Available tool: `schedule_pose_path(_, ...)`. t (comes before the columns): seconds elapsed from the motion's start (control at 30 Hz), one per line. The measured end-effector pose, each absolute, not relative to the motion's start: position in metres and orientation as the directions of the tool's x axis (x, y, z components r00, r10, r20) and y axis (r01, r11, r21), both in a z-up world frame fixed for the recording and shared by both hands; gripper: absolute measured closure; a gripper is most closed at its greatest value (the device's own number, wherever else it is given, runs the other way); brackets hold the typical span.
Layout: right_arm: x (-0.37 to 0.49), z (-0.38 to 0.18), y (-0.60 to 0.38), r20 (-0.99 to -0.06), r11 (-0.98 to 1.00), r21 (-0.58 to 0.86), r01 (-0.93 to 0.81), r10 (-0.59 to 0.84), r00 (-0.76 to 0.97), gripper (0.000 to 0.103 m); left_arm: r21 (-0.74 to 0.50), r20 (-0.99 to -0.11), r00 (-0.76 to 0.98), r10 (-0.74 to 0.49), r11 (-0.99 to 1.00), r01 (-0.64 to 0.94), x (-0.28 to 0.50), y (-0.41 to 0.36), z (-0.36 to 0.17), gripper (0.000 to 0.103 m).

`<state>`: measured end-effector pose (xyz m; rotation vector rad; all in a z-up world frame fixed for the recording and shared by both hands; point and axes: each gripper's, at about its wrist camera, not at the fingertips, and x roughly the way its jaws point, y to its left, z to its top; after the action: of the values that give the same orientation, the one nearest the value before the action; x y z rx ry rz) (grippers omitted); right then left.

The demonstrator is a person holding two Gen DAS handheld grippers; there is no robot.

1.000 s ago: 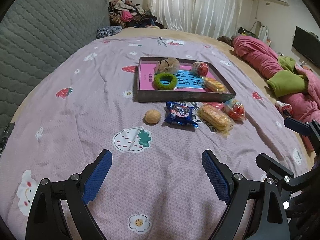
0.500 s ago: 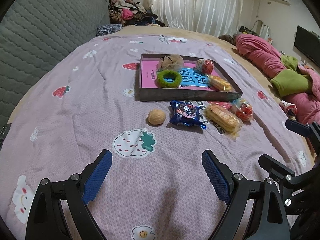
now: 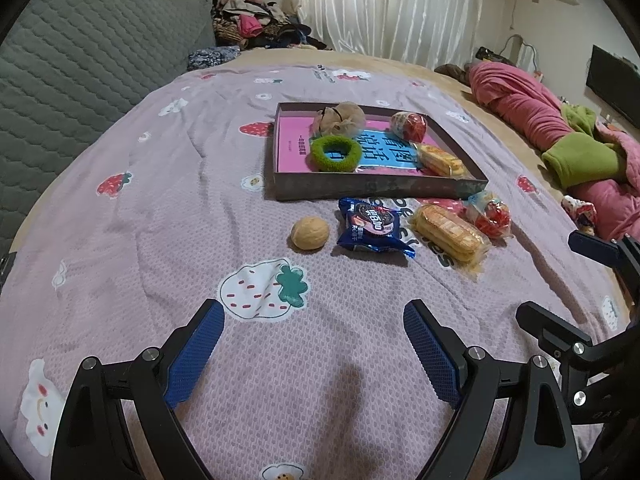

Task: Organize objects
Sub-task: 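Move both open tools toward the walnut and the wafer packet, then grasp the walnut with left tool while right tool grasps the wafer packet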

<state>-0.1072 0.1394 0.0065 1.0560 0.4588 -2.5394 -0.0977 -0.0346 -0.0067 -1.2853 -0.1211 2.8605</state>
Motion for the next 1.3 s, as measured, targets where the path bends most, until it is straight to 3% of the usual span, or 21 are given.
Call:
schedule_pose_path(0.37, -0.128, -0.002, 0.128, -0.745, -0.879, -0.159, 0.449, -0.192, -0.639, 0.002, -0.08, -0.745, -0.665, 0.051, -0.997, 0.013, -0.124, -0.037, -0.008, 0.011)
schedule_pose_path(0.7, -0.155, -0.009, 0.125, -0.769, -0.883, -0.174, 0.436, -0.155, -0.62, 0.011, -0.097, -0.754, -0.654, 0.062, -0.995, 0.018, -0.153, -0.046, -0.02, 0.012)
schedule_pose_path(0.8, -0.162, -0.014, 0.124, -0.781, -0.881, -0.177, 0.438, -0.145, -0.607, 0.015, -0.118, -0.759, -0.647, 0.078, -0.993, 0.019, -0.162, -0.048, -0.024, 0.015)
schedule_pose_path(0.9, -0.168, -0.018, 0.122, -0.788, -0.876, -0.186, 0.445, -0.138, -0.6, 0.02, -0.127, -0.77, -0.632, 0.085, -0.992, 0.022, -0.171, -0.05, -0.031, 0.026)
schedule_pose_path(0.93, -0.169, -0.02, 0.122, -0.792, -0.875, -0.189, 0.447, -0.133, -0.596, 0.021, -0.131, -0.773, -0.628, 0.087, -0.991, 0.024, -0.174, -0.051, -0.034, 0.036)
schedule_pose_path(0.97, -0.17, -0.021, 0.121, -0.796, -0.873, -0.19, 0.449, -0.131, -0.592, 0.021, -0.134, -0.78, -0.62, 0.09, -0.991, 0.025, -0.177, -0.051, -0.037, 0.039)
schedule_pose_path(1.3, -0.185, -0.034, 0.118, -0.813, -0.868, -0.192, 0.459, -0.122, -0.57, 0.022, -0.133, -0.799, -0.595, 0.094, -0.991, 0.023, -0.198, -0.051, -0.052, 0.039)
